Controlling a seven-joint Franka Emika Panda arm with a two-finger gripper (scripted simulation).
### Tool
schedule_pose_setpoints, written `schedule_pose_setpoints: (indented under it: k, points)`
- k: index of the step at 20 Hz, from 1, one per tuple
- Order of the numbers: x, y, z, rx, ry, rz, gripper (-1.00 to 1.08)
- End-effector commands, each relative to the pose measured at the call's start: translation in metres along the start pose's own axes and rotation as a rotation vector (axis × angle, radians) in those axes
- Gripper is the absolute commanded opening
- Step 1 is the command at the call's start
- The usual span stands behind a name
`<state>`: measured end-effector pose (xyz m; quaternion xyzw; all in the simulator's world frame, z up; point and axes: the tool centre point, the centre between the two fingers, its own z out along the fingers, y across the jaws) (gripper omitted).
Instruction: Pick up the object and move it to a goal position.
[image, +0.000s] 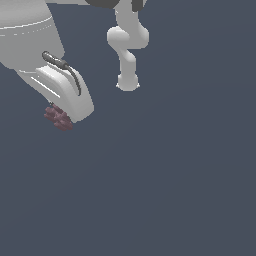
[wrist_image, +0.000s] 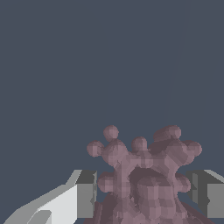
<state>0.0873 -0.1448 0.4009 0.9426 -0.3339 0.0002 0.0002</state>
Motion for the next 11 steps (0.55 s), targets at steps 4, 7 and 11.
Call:
schedule_pose_setpoints:
  k: [4, 7, 11]
  points:
    - [0.0044, -0.0011, -0.0075, 0.0, 0.0, 0.0, -1.0]
    - [0.0056, -0.0015, -0.0094, 0.0, 0.0, 0.0, -1.0]
    - [0.0065, -0.0012, -0.0102, 0.0, 0.0, 0.0, -1.0]
